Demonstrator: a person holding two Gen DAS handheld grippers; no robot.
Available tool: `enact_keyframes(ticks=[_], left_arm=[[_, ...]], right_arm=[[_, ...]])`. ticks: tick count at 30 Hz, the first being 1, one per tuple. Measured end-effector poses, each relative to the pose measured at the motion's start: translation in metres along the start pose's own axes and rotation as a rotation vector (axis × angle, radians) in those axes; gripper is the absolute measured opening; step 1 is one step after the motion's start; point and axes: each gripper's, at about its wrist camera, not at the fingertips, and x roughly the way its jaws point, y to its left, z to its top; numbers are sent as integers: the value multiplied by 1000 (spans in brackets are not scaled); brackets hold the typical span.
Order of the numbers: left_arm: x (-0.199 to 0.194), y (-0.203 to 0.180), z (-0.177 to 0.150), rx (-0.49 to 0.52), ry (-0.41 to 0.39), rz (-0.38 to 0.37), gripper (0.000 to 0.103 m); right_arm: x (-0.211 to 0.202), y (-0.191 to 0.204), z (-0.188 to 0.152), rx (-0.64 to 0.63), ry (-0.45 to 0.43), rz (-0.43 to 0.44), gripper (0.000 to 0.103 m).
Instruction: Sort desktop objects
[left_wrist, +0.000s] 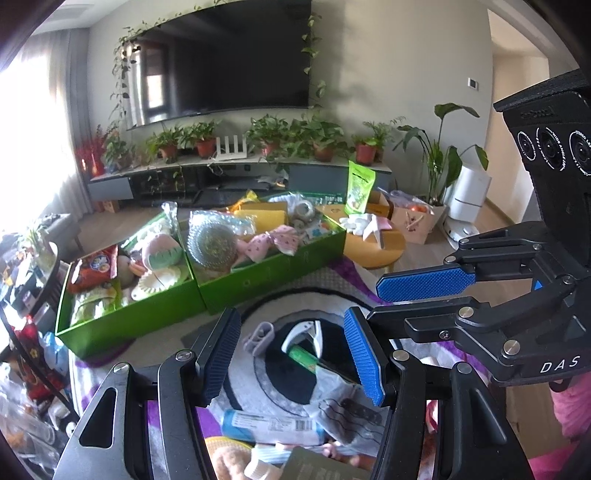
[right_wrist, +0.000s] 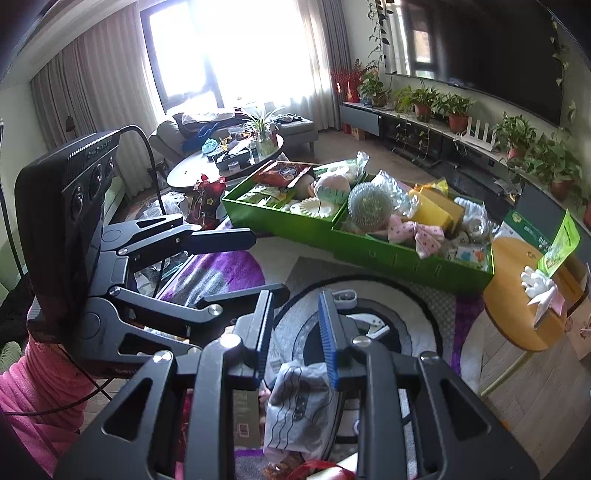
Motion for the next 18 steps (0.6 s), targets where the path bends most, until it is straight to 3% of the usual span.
enact_keyframes(ticks=[18], left_arm=[[15,0,-60,-88,101,-66,59]], right_arm=[[21,2,-58,72,69,49,31]])
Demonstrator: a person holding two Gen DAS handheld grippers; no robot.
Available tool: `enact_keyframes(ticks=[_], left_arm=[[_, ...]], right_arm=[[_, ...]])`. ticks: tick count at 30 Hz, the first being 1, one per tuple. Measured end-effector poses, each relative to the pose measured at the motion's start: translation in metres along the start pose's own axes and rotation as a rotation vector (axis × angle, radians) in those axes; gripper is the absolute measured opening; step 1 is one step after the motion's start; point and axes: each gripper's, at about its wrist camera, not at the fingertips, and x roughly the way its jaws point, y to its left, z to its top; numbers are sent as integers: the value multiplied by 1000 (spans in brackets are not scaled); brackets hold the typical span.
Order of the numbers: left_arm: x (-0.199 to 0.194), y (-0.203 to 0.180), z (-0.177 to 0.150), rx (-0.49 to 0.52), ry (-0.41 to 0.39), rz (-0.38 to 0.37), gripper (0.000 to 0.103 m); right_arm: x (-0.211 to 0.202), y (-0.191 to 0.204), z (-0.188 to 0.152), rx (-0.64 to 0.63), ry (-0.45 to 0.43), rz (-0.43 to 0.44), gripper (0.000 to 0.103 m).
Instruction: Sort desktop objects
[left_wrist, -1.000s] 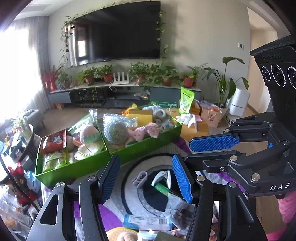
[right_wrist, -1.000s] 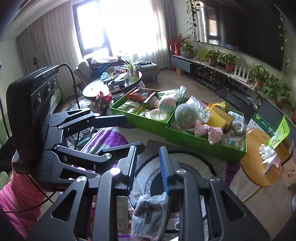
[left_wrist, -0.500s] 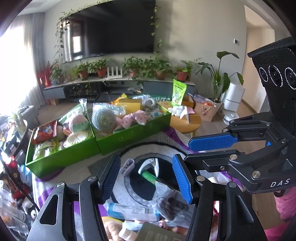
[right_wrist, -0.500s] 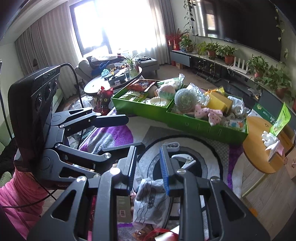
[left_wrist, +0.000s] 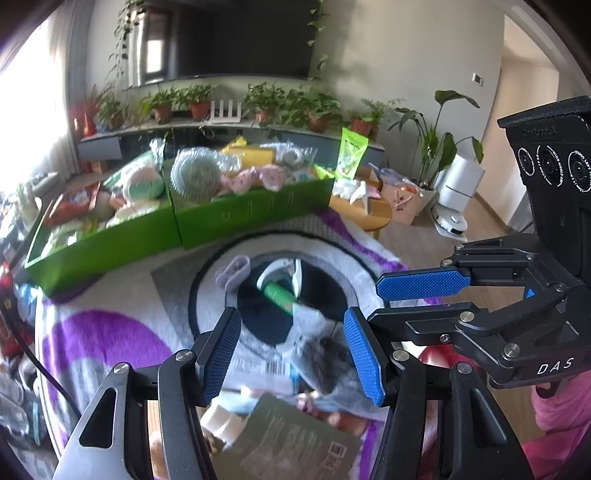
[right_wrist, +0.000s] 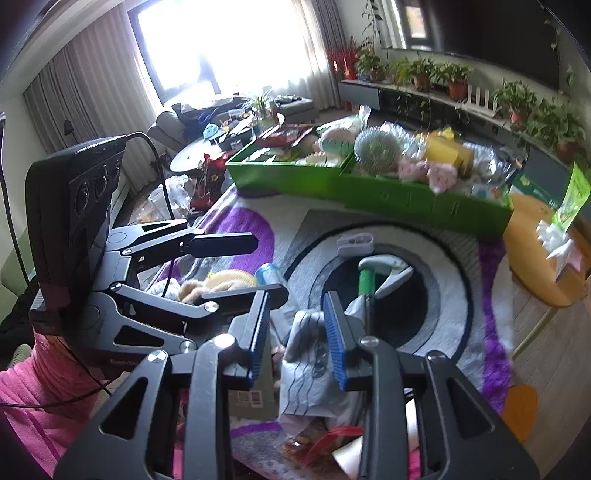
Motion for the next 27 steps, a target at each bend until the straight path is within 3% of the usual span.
enact_keyframes(ticks=[15,24,27], left_arm=[[3,33,-40,-62,79,48,59],[8,33,-55,-4,111,56,59],[9,34,-56,8,109,56,59]], right_arm=[[26,12,-26,26,62,64,34],[33,15,-45,52,103,84,35],[33,21,-57,53,115,113,40]])
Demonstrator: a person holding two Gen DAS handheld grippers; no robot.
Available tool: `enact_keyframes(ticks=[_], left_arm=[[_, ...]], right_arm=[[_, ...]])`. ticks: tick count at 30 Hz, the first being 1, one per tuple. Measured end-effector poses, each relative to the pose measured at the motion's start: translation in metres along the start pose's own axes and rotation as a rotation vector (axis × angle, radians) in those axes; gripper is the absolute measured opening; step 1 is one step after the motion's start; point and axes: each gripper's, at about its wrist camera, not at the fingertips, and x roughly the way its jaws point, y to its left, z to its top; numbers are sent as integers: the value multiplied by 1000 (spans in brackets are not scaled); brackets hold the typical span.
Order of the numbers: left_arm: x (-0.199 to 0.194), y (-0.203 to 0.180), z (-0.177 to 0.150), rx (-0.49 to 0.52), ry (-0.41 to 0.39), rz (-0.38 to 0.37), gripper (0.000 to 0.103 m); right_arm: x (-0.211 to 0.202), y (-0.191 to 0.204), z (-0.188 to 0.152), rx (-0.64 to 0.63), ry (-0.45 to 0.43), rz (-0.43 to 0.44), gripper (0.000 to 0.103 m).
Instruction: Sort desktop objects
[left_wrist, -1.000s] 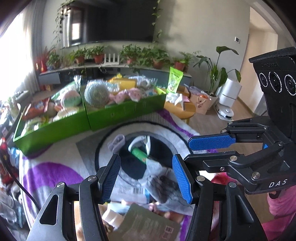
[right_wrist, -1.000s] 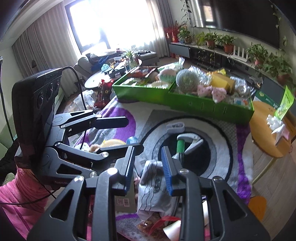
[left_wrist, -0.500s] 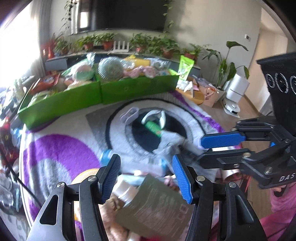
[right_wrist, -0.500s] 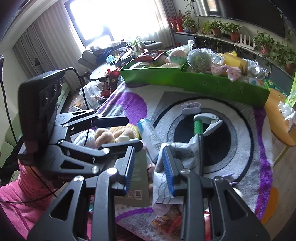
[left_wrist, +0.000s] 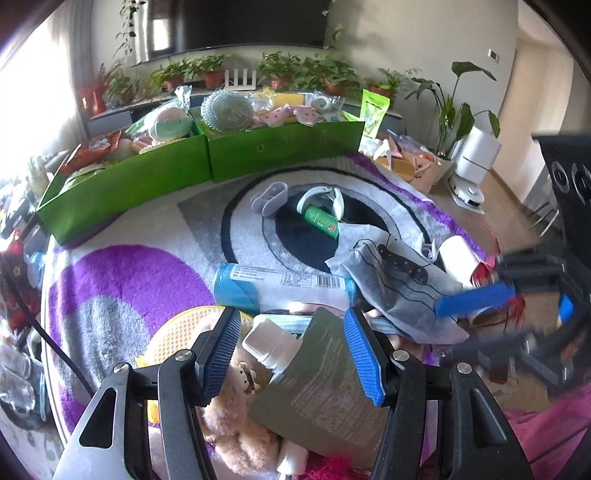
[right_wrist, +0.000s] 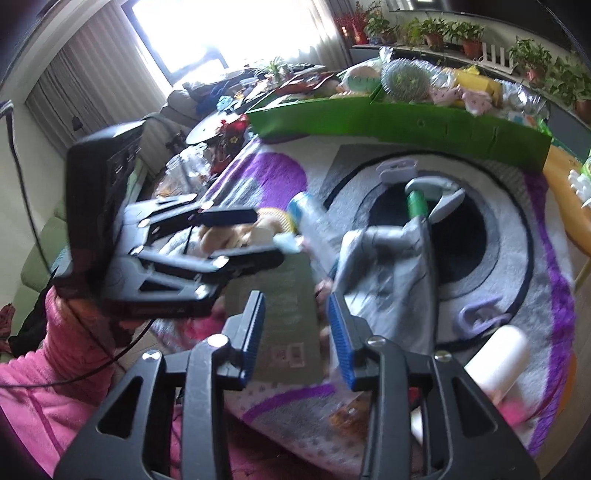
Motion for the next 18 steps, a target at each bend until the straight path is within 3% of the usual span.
enact_keyframes(ticks=[10,18], left_arm=[[1,2,-1,16,-7,-22,59],[2,5,-2,20,-9,-19,59]], right_arm=[[23,0,-53,80,139,50,40],[40,-1,-69,158,204,135,40]])
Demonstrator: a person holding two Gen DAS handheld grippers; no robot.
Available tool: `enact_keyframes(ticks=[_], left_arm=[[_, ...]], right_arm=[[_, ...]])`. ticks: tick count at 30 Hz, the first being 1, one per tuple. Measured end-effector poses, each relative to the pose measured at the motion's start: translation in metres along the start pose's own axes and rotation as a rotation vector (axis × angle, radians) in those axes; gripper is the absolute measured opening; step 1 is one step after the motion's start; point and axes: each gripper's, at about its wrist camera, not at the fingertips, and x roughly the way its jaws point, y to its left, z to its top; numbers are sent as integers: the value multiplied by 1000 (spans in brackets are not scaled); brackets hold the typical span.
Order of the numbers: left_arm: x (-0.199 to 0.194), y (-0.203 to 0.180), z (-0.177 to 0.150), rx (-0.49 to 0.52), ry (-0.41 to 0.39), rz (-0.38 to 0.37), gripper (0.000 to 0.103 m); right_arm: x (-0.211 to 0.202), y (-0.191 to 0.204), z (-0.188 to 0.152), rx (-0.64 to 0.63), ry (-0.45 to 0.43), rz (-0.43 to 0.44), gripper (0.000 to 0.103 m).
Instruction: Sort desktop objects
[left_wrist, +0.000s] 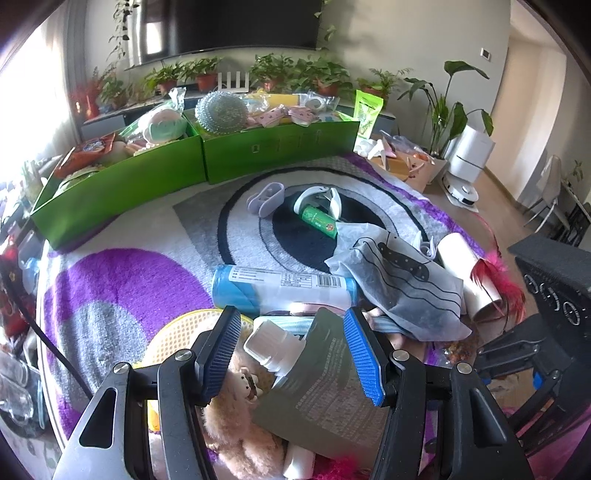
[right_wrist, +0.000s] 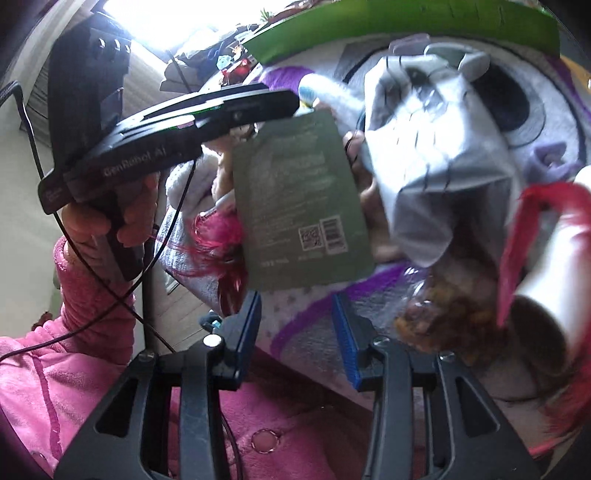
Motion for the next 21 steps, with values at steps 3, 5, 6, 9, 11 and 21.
enact_keyframes(ticks=[3,5,6,9,11,21], left_arm=[[0,0,0,1,-1,2,59],[1,1,-1,1,-1,-1,59],[1,0,-1,3,-1,-3,59],[1,-2,-2,22,6,-16,59],[0,-4,-4,39,11,0,59],[-12,8,-15,28,53,-26,59]], right_arm=[[3,-4,-3,27,1,24,40],[2,-4,-3,38,0,35,40],[3,-4,-4,44,-1,40,40],[2,-6,-3,73,-17,53,38],[0,-9,-3,96,-30,66,38],[-16,-6,-9,76,-145,-44,39]])
